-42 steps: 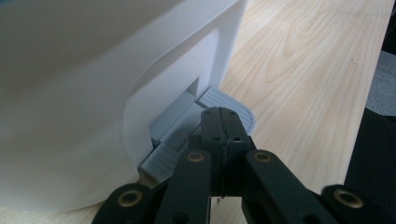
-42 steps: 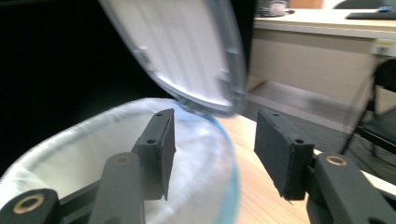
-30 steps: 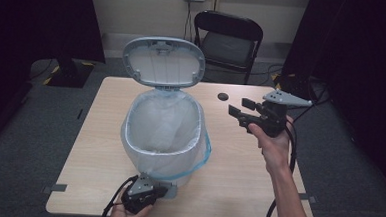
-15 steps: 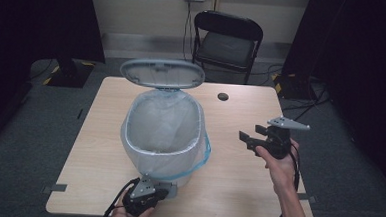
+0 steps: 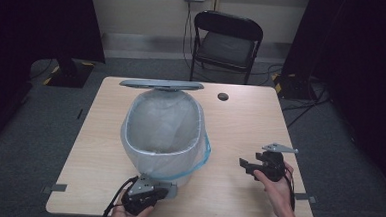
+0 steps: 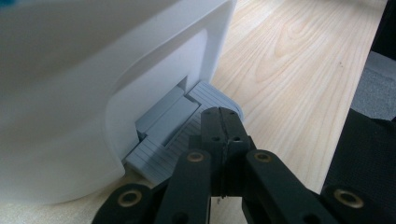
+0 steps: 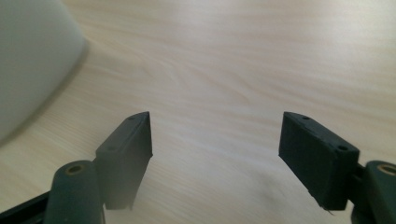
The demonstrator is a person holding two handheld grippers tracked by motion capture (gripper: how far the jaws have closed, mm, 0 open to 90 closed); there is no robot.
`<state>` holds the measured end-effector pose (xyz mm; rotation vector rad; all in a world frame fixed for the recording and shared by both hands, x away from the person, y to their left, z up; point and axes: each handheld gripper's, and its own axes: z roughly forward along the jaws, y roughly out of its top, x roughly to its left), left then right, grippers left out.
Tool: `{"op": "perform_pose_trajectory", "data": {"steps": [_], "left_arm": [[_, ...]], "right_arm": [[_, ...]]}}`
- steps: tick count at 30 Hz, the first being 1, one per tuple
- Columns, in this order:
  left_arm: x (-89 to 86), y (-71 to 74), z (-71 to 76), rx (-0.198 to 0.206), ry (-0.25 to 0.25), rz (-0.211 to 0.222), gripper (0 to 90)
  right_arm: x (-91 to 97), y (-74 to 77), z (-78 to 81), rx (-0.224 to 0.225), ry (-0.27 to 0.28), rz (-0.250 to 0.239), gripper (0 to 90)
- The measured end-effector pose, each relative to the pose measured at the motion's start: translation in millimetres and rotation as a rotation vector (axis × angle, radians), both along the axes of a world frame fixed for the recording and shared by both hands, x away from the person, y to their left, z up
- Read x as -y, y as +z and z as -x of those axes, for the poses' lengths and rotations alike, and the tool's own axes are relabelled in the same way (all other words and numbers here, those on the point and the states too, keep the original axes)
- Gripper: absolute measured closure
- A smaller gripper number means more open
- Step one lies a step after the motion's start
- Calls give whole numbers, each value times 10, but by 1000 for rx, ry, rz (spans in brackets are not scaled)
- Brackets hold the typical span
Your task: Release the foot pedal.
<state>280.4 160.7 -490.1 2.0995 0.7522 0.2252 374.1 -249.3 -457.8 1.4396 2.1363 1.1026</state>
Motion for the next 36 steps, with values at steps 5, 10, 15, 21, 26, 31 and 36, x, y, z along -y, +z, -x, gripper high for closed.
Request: {"op": "perform_pose_trajectory", "data": {"steps": [5,10,15,21,26,31,36], "left_arm": [[-9,4,-13,-2,-9,7,900],[-15,8,-19,-4,-17,16,900],[-5,19,-9,9,-28,5,883],[11,40,22,11,-27,-4,857],[-13,66,31,17,-30,23,848],[-61,95,24,12,-34,71,847],[-69,104,54,5,-44,81,782]], "right_arm": [[84,-246,7,-47,-63,85,243],[99,-355,18,-30,-89,142,215],[59,-393,50,0,-86,162,171],[64,-407,62,15,-84,156,170],[70,-422,75,31,-86,150,170],[70,-422,76,31,-84,150,170],[70,-422,76,31,-85,150,169]]}}
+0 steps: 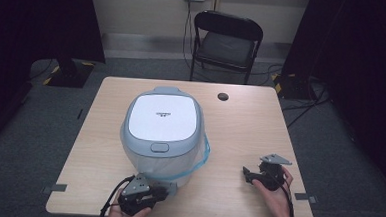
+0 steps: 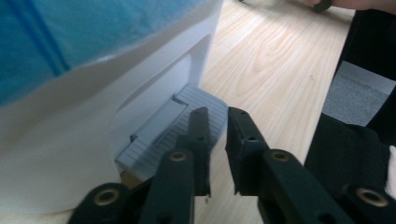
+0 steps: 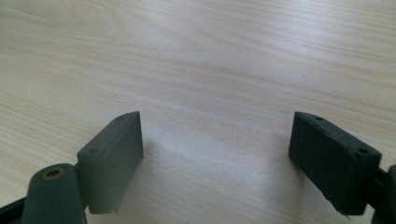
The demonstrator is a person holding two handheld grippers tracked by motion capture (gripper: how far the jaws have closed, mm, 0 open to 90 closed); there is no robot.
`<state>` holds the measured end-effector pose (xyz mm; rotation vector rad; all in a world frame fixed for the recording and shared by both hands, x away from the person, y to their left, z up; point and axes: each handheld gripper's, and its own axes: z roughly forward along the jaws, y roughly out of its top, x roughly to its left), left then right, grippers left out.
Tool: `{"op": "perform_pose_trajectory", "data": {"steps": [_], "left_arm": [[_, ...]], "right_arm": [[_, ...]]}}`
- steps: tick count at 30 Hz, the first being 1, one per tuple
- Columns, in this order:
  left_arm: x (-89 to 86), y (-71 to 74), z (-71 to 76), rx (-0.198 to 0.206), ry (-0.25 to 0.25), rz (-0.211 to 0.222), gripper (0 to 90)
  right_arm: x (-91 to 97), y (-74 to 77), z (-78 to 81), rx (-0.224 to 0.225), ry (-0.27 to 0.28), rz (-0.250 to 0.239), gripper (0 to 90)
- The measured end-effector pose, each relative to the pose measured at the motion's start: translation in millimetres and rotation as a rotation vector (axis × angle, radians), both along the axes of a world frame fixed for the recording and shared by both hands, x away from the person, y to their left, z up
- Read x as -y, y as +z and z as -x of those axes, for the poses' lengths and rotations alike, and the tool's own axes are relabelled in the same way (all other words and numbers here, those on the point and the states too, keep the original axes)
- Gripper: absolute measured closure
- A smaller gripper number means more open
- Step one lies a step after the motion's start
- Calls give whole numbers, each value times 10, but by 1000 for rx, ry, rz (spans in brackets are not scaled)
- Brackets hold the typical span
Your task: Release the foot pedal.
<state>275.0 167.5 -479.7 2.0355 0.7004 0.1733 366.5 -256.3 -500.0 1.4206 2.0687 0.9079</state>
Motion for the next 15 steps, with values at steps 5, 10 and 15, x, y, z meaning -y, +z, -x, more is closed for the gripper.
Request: {"op": "perform_pose_trajectory", "data": {"steps": [5,10,15], "left_arm": [[-75,21,18,-3,-1,13,755],[-206,66,47,-20,24,39,708],[-416,81,78,-37,83,74,689]], "right_arm": [[0,0,0,0,0,0,170],[0,0,-1,0,0,0,169],[-1,0,0,0,-1,0,169]]}}
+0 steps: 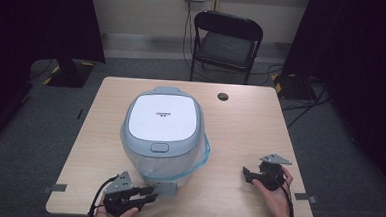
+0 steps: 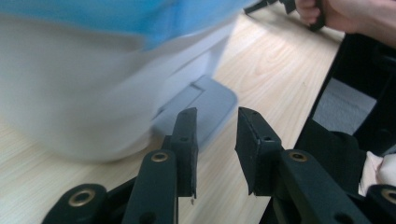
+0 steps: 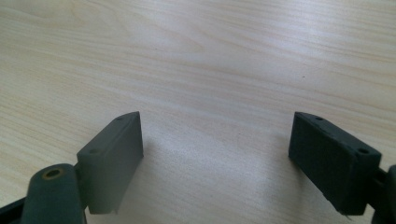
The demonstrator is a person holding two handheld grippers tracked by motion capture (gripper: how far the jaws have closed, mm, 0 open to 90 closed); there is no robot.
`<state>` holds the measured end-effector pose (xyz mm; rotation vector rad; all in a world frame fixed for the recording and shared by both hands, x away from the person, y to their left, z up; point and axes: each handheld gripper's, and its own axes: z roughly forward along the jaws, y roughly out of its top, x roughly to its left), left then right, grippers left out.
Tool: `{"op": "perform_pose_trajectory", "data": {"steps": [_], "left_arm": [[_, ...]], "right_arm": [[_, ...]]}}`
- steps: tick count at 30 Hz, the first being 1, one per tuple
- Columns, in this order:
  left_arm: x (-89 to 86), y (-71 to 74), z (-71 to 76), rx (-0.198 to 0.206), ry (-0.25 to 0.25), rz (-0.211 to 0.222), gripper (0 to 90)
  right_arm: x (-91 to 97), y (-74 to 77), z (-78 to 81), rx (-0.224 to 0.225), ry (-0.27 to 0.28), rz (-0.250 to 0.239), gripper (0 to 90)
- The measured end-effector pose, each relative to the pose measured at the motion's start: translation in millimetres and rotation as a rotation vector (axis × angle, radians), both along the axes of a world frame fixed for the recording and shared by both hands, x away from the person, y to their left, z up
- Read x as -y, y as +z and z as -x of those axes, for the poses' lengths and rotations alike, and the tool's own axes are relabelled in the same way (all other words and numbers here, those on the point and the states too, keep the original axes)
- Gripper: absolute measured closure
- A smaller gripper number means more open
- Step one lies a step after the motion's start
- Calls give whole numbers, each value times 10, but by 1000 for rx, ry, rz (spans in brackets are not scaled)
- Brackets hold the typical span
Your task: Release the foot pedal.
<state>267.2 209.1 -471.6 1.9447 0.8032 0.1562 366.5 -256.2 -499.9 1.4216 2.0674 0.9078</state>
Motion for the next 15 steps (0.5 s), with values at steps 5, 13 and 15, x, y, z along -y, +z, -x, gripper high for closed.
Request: {"op": "perform_pose_trajectory", "data": {"steps": [5,13,15], "left_arm": [[-246,48,-24,23,91,36,636],[-591,154,-297,55,233,-8,445],[-678,158,-391,39,282,-27,417]], "right_arm": [[-1,0,0,0,-1,0,169],[-11,0,-2,-1,-8,2,164],[-12,0,-2,-1,-8,2,164]]}}
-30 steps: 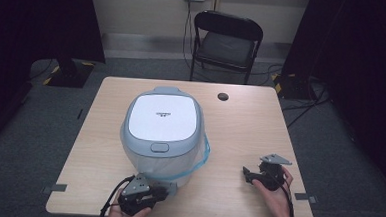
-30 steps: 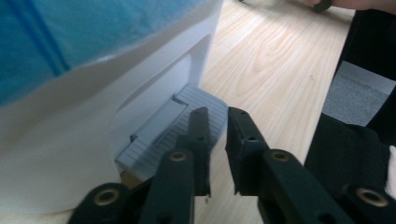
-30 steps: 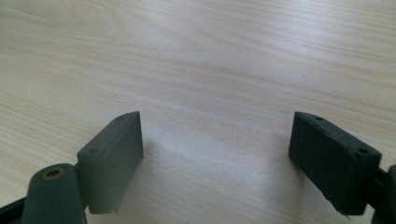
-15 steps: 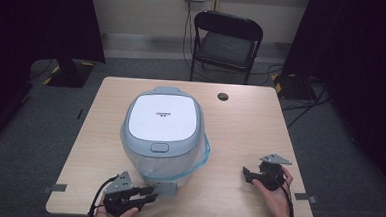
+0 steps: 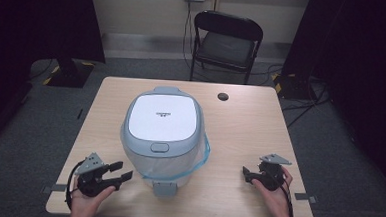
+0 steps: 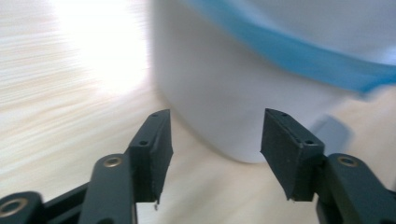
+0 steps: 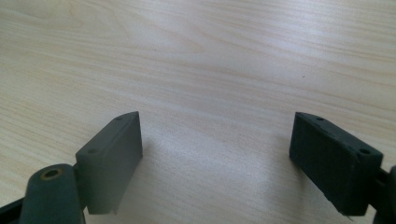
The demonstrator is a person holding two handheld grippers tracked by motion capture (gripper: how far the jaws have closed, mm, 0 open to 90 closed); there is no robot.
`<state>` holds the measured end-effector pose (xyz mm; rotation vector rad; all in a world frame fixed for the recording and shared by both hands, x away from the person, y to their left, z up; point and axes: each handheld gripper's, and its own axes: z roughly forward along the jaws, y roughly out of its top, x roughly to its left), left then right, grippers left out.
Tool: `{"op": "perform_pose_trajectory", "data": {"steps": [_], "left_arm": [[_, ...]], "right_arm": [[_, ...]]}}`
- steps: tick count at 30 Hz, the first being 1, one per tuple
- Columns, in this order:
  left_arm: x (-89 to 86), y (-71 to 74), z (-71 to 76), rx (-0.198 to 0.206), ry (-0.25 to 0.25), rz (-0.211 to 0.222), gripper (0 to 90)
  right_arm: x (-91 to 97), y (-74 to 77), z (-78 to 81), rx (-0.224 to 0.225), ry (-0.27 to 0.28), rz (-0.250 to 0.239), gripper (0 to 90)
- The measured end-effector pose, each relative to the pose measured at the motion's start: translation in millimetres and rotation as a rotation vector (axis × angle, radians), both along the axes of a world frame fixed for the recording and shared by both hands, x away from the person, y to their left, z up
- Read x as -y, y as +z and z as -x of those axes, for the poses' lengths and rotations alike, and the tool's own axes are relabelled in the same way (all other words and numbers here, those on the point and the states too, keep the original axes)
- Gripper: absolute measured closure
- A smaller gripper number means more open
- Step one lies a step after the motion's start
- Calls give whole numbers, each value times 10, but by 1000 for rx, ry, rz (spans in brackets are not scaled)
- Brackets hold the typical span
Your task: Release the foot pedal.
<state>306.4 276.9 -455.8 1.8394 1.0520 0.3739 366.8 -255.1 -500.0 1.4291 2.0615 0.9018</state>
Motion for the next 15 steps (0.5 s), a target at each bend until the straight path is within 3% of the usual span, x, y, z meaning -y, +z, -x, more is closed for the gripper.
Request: {"op": "perform_pose_trajectory", "data": {"steps": [6,12,15], "left_arm": [[-135,-64,-233,-19,105,-85,313],[-255,-247,-416,-88,180,-112,264],[-242,-301,-454,-111,188,-155,232]], "right_arm": [[0,0,0,0,0,0,164],[-9,0,-1,-1,-9,-3,162],[-9,0,-1,-1,-9,-3,162]]}}
